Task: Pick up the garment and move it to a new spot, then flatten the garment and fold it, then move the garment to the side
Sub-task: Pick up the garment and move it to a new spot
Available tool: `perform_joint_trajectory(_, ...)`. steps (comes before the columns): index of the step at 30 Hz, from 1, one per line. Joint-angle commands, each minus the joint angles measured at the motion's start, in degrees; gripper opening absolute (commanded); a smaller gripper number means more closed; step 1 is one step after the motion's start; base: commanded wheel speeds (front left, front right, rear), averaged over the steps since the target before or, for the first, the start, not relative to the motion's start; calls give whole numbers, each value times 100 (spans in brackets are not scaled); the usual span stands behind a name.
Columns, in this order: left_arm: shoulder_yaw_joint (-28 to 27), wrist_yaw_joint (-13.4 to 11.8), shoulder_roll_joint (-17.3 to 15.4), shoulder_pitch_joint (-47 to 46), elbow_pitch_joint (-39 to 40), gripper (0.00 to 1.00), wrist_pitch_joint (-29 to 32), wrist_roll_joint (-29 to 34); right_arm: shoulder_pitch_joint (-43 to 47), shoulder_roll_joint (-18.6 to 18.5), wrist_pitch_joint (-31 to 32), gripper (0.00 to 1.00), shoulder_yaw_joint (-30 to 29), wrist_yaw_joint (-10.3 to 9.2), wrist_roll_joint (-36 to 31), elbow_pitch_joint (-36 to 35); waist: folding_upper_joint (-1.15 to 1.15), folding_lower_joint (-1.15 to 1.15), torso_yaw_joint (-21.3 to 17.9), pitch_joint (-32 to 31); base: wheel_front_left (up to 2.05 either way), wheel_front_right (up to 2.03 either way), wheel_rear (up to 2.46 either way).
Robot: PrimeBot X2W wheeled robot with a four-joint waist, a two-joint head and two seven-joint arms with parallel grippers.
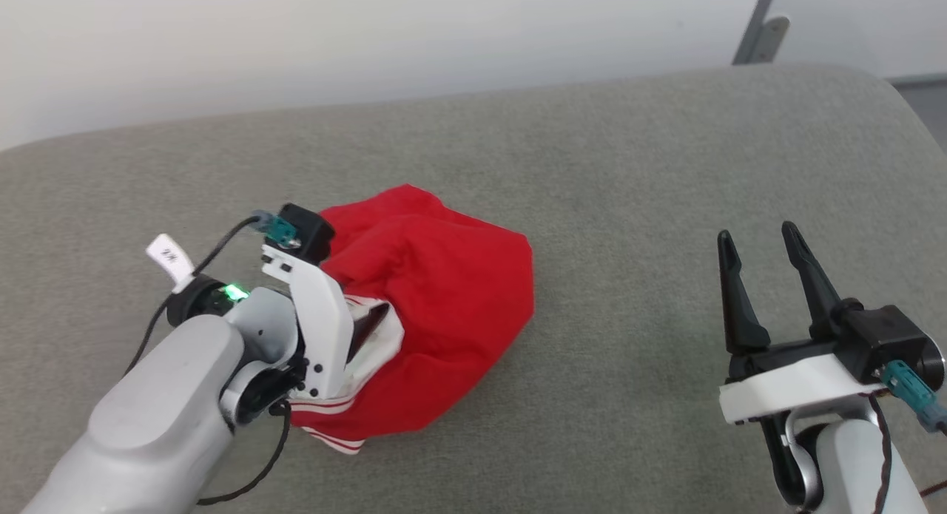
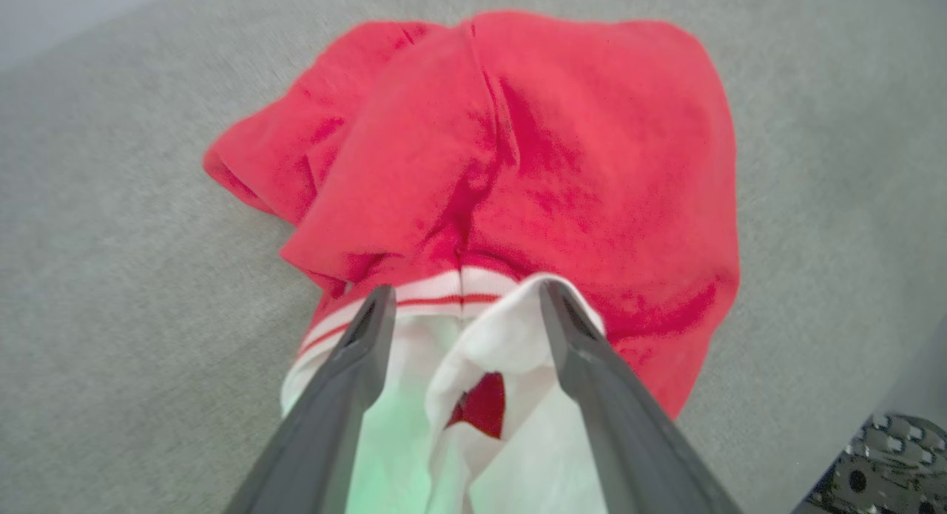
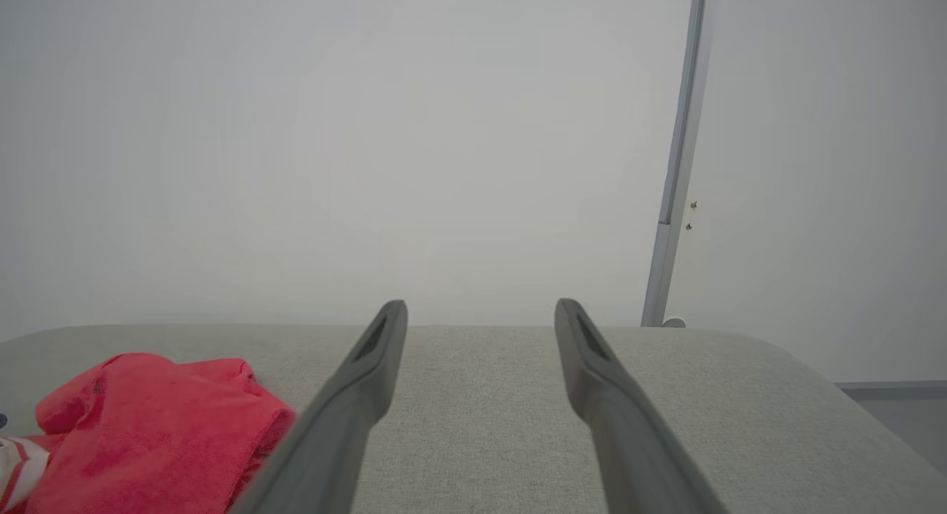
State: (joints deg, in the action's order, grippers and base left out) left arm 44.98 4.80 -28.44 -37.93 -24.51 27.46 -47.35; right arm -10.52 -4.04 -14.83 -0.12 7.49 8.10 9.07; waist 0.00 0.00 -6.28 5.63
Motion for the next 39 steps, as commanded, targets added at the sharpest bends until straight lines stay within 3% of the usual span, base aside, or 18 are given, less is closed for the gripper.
perform_joint_trajectory(1, -82, -30, -69, 161, 126, 100, -215, -34, 81, -53, -36, 100, -17, 0, 20, -17, 0, 0, 145, -146, 0, 0, 0)
perform_joint_trajectory(10, -629, -362, -524, 790, 863, 100, -1634, 122, 283, -248, -38, 100, 12, 0, 42, 27, 0, 0, 361, -470, 0, 0, 0)
perform_joint_trajectory(22, -1574, -1050, -1112, 2314, 1568, 100, -3674, 61, 443, -484, -43, 100, -62, 0, 25, 15, 0, 0, 476, -737, 0, 0, 0)
perform_joint_trajectory(26, -1865, -1186, -1154, 2832, 1719, 100, -4076, -47, 536, -514, -43, 100, -152, 0, 5, -13, 0, 0, 489, -798, 0, 0, 0)
perform_joint_trajectory(31, -2322, -1182, -1072, 3444, 1822, 100, -4257, -44, 618, -515, -44, 100, -250, 0, -48, -38, 0, 0, 499, -871, 0, 0, 0)
perform_joint_trajectory(39, -3564, -877, -520, 4349, 2013, 100, -4275, 220, 750, -534, -44, 100, -303, 0, -72, -71, 0, 0, 468, -969, 0, 0, 0)
